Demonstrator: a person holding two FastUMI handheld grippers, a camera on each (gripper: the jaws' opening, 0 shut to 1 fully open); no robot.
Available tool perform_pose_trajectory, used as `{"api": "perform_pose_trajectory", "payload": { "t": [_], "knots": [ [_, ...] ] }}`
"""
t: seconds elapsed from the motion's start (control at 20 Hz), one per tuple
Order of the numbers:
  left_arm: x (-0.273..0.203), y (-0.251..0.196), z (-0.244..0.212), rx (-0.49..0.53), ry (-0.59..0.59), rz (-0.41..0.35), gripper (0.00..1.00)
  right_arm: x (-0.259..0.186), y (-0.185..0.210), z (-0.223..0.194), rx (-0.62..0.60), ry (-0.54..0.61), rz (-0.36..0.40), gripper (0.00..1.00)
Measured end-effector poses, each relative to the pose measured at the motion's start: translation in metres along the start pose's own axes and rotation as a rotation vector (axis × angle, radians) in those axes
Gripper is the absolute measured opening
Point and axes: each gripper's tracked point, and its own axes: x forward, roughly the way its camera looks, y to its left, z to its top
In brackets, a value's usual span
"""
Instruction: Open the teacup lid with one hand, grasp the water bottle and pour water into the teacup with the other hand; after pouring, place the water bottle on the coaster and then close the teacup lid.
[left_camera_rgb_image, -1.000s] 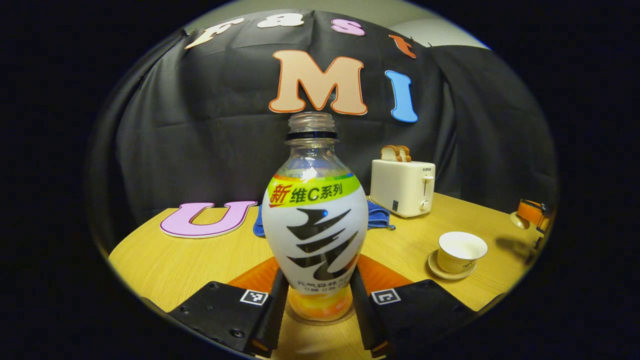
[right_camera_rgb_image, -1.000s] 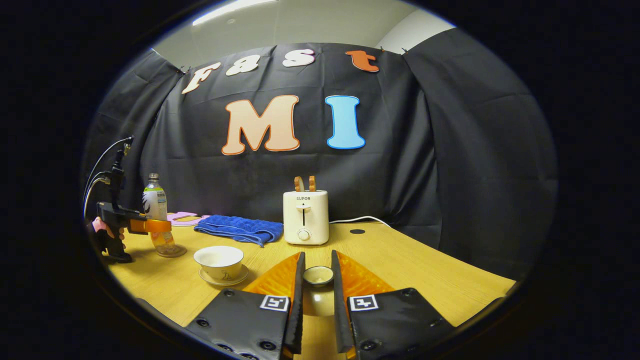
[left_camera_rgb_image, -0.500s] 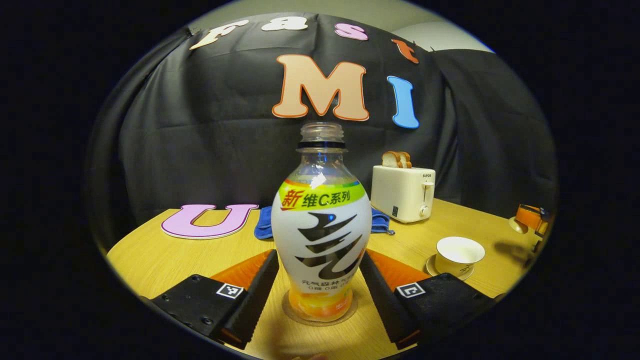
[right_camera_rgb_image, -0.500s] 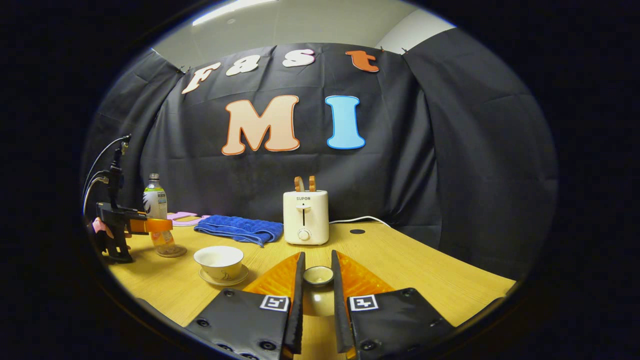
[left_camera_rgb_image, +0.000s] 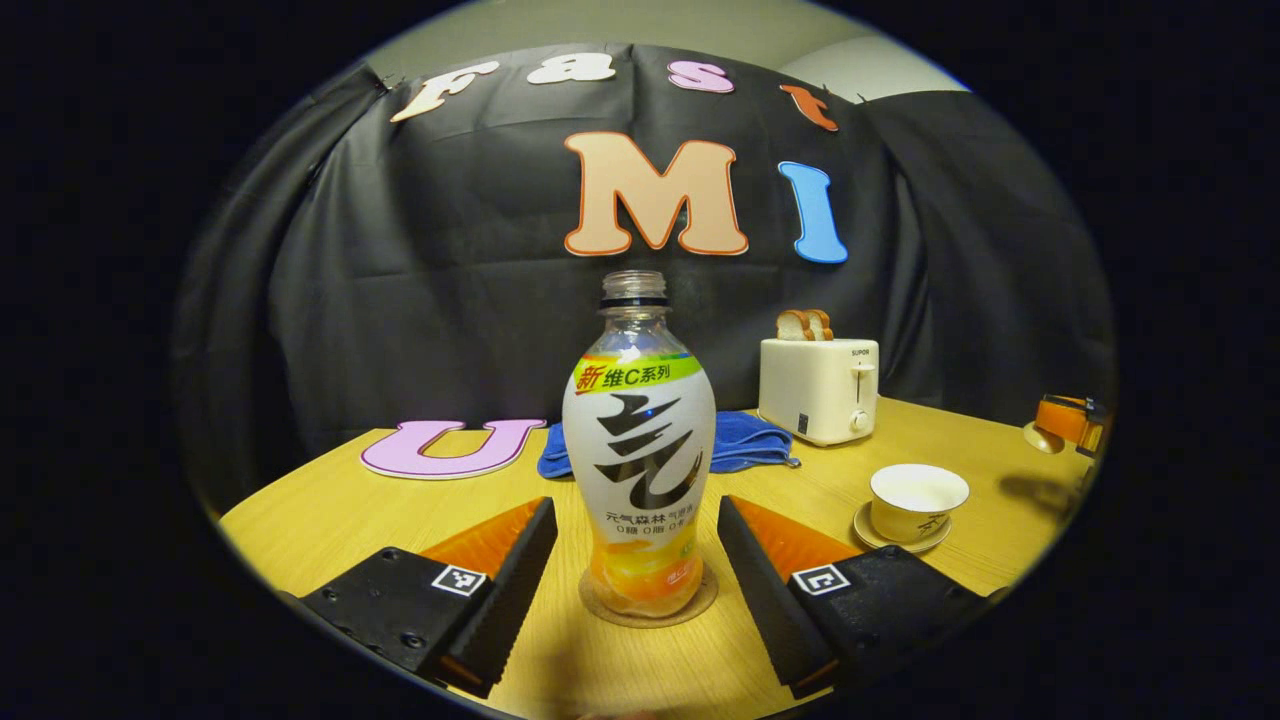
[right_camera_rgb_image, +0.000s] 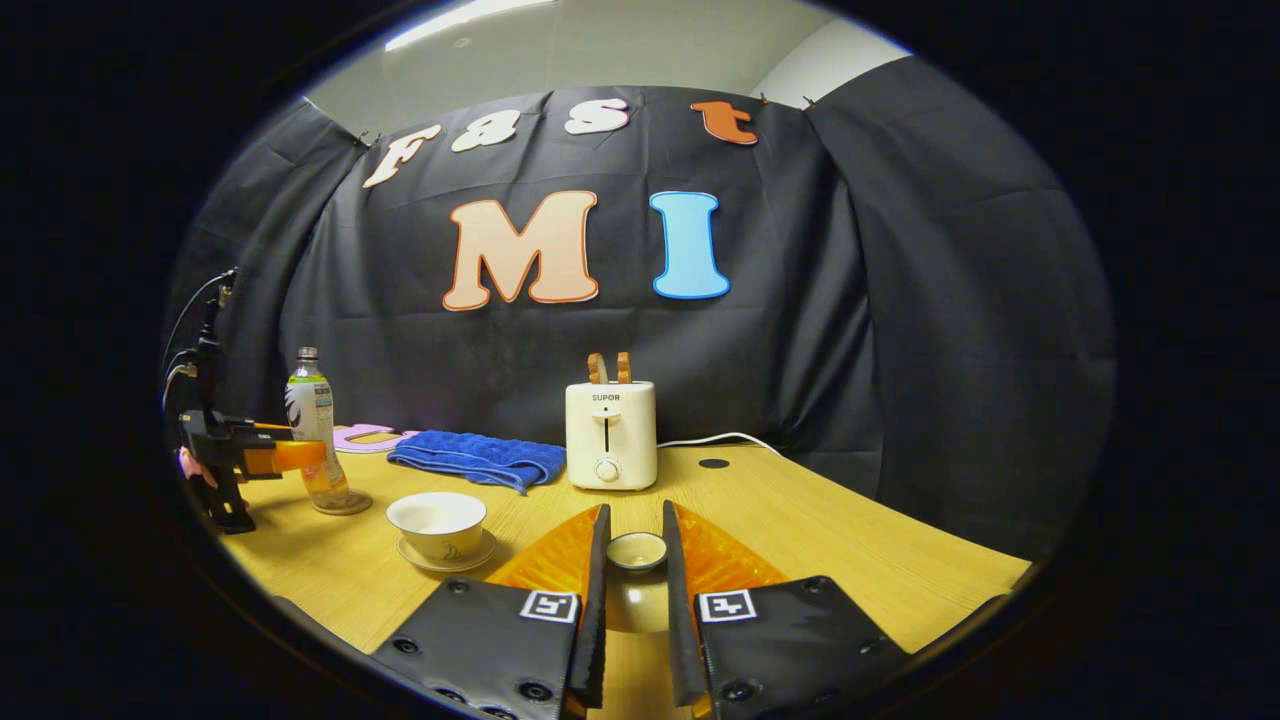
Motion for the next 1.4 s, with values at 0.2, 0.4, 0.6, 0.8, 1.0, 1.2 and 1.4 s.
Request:
{"api": "perform_pose_trajectory", "payload": {
  "t": [0.2, 0.4, 0.6, 0.8, 1.0, 1.2, 1.4],
  "knots": [
    [-0.017, -0.002, 0.007, -0.001, -0.05, 0.012, 0.94, -0.001, 0.015, 0.0, 0.002, 0.004, 0.056, 0.28],
    [-0.039, 0.008, 0.007, -0.026, -0.076, 0.039, 0.94, 0.002, 0.035, -0.002, 0.005, 0.009, 0.128, 0.29],
    [-0.063, 0.029, 0.005, -0.029, -0.071, 0.134, 0.94, 0.013, 0.066, -0.004, 0.009, 0.016, 0.211, 0.29],
    [-0.083, 0.045, 0.004, -0.027, -0.072, 0.223, 0.94, 0.028, 0.104, -0.005, 0.012, 0.018, 0.288, 0.31],
    [-0.088, 0.053, 0.002, -0.029, -0.067, 0.277, 0.94, 0.047, 0.139, -0.008, 0.012, 0.026, 0.348, 0.31],
    [-0.087, 0.054, 0.002, -0.029, -0.068, 0.278, 0.94, 0.063, 0.165, -0.014, 0.006, 0.05, 0.406, 0.31],
    [-0.087, 0.054, 0.002, -0.029, -0.068, 0.277, 0.94, 0.072, 0.182, -0.019, -0.007, 0.09, 0.443, 0.31]
  ]
}}
